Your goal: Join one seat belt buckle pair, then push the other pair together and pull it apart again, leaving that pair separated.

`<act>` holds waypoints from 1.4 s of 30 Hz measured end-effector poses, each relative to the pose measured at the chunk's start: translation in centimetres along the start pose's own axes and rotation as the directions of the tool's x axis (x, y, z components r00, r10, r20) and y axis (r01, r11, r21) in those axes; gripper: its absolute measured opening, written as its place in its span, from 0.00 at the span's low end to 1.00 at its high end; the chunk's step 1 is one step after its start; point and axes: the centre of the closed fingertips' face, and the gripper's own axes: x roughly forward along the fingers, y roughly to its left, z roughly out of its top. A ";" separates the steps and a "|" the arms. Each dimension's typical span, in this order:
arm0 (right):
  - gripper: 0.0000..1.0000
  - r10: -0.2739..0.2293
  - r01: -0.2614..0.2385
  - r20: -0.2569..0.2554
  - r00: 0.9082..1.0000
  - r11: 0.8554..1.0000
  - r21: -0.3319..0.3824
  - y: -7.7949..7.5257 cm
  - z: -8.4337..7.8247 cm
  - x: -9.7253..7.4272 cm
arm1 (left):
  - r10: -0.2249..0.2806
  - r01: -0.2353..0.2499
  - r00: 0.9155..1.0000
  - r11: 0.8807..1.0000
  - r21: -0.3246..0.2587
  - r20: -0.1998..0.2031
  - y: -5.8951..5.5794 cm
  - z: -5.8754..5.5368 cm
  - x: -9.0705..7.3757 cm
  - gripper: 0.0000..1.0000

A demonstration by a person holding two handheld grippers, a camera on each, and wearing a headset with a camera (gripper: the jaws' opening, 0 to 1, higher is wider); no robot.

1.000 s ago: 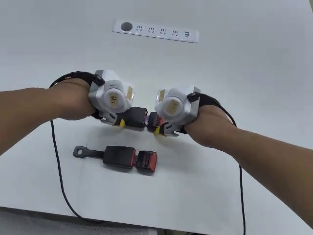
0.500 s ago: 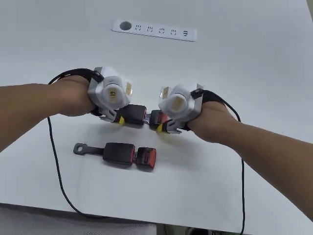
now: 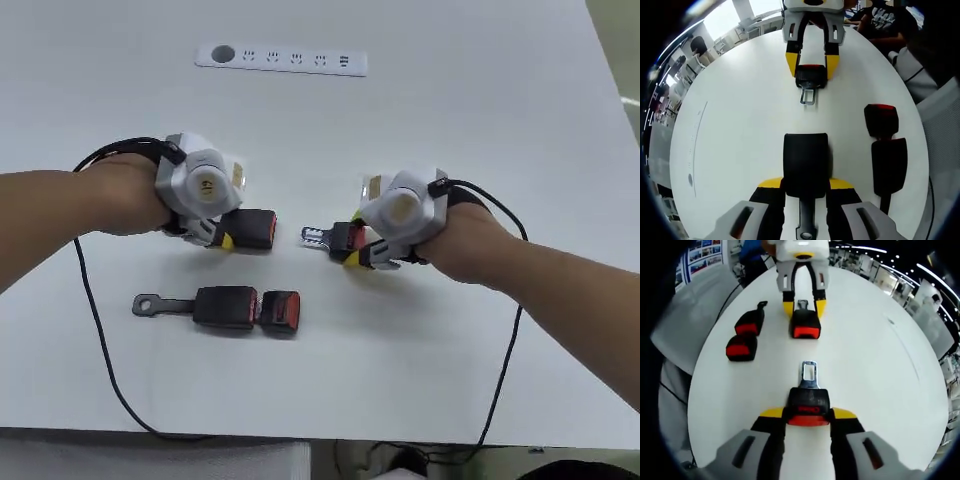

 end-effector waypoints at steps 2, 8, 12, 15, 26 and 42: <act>0.35 -0.007 0.007 -0.009 1.000 1.000 0.007 0.0 -1.0 -0.6 | 0.003 -0.003 1.000 1.000 -0.007 0.001 0.0 0.0 0.0 0.31; 0.36 -0.033 0.035 -0.038 0.999 0.998 0.056 0.0 -5.7 -3.3 | 0.016 -0.016 1.000 1.000 0.009 0.001 -0.1 0.1 0.0 0.32; 0.36 -0.057 0.061 -0.058 0.997 0.996 0.061 0.1 -7.1 -4.3 | 0.013 -0.013 1.000 1.000 0.024 -0.015 0.0 0.1 0.0 0.32; 0.37 -0.097 0.100 -0.044 0.994 0.993 0.069 -0.1 -7.5 -4.6 | 0.030 -0.030 0.999 0.999 0.038 -0.020 -0.1 0.1 0.0 0.32; 0.73 -0.217 0.216 -0.022 0.976 0.945 0.244 1.3 -7.3 -6.7 | 0.205 -0.196 0.977 0.971 -0.140 0.055 -0.1 -1.0 -4.0 0.49; 0.87 -0.329 0.238 0.105 0.939 0.838 0.491 10.9 -3.9 -10.0 | 0.349 -0.248 0.931 0.821 -0.514 0.109 -13.1 -8.1 -11.1 0.72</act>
